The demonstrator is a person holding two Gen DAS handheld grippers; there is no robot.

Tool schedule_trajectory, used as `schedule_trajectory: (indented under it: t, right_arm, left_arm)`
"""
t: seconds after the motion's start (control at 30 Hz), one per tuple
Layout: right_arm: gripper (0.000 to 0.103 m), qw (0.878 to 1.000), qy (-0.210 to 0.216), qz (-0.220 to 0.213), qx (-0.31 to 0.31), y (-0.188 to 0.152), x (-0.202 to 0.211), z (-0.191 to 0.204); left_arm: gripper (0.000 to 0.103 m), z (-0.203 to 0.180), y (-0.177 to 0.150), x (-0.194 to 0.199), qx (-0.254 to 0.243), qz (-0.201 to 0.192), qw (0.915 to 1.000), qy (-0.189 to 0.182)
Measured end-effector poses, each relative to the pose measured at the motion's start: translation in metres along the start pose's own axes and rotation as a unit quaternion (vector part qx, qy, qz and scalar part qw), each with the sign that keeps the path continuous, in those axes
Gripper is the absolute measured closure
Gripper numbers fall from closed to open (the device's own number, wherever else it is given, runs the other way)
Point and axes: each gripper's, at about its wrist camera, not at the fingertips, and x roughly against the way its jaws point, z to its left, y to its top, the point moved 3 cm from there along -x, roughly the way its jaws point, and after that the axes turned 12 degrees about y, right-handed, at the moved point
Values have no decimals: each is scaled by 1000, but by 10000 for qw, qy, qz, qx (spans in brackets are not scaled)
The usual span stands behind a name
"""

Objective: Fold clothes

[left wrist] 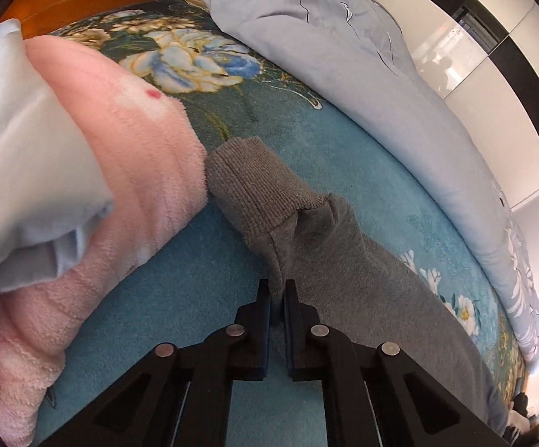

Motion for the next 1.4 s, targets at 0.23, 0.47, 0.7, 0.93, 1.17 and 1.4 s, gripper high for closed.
schedule_trajectory:
  t: [0.23, 0.47, 0.7, 0.93, 1.17, 1.4]
  right_arm:
    - [54, 9999, -21, 55, -116, -5, 2, -9]
    - [54, 9998, 60, -130, -144, -8, 32, -5]
    - [54, 9996, -2, -235, -178, -36, 78, -12]
    - [53, 9954, 48, -366, -880, -65, 109, -44]
    - [53, 9800, 432, -448, -1889, -85, 110, -79]
    - [53, 9698, 888, -492, -2220, -83, 88, -85]
  left_arm:
    - [97, 8, -1, -7, -67, 54, 9999, 113]
    - [95, 8, -17, 74, -577, -266, 9956, -693]
    - [44, 98, -80, 177, -481, -795, 9919, -868]
    - [39, 203, -148, 170, 331, -353, 9982, -356]
    - [40, 209, -171, 133, 558, 151, 9962, -657]
    - [64, 191, -171, 119, 435, 28, 9960, -778]
